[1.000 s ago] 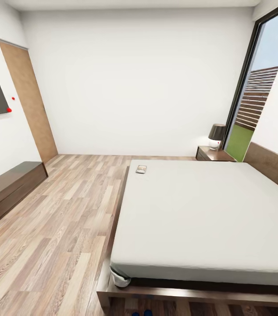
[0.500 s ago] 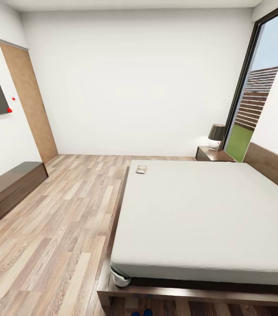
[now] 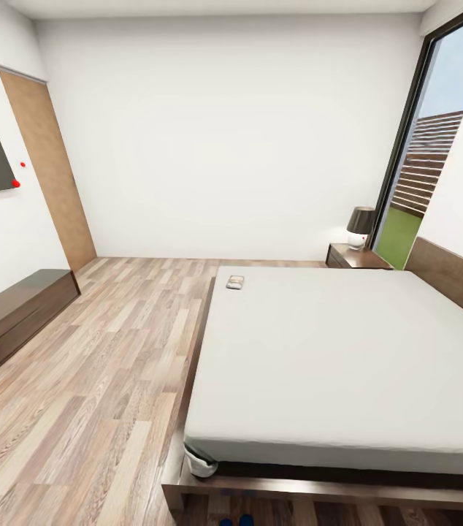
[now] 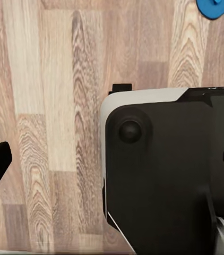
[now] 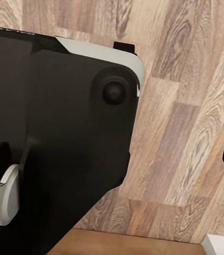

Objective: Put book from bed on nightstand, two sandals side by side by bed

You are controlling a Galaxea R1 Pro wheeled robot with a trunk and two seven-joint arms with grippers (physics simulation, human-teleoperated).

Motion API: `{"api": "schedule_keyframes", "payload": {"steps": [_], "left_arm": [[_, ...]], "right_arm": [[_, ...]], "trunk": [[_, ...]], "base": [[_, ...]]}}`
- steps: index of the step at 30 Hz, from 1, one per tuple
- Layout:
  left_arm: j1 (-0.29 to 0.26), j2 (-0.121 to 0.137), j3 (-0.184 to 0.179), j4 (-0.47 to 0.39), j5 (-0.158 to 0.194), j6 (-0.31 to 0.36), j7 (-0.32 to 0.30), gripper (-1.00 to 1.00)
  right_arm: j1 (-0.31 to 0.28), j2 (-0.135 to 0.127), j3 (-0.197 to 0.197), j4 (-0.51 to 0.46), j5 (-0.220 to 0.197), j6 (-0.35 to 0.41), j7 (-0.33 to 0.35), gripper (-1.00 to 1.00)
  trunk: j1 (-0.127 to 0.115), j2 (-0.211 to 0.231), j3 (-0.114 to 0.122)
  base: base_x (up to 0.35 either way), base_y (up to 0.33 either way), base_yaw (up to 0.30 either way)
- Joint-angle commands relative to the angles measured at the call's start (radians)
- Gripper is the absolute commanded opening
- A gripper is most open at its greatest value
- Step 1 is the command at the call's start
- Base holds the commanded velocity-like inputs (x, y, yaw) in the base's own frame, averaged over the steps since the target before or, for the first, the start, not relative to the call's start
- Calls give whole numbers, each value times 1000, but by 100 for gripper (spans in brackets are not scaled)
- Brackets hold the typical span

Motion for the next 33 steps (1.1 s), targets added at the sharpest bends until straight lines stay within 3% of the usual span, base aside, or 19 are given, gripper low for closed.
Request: {"api": "schedule_keyframes", "payload": {"steps": [1,15,33], "left_arm": [[-1,0,-8,0,5,-1,4,100],[38,7,-8,-1,5,-8,4,100],[44,4,-10,-2,5,-14,9,100]], "right_arm": [[-2,0,9,2,-10,1,2,100],[-2,-1,8,1,-9,2,2,100],[-2,0,8,2,-10,3,-4,100]], "trunk": [[1,-2,-2],[1,-2,-2],[1,-2,-2]], "base": [[0,0,0],[0,0,0],[0,0,0]]}}
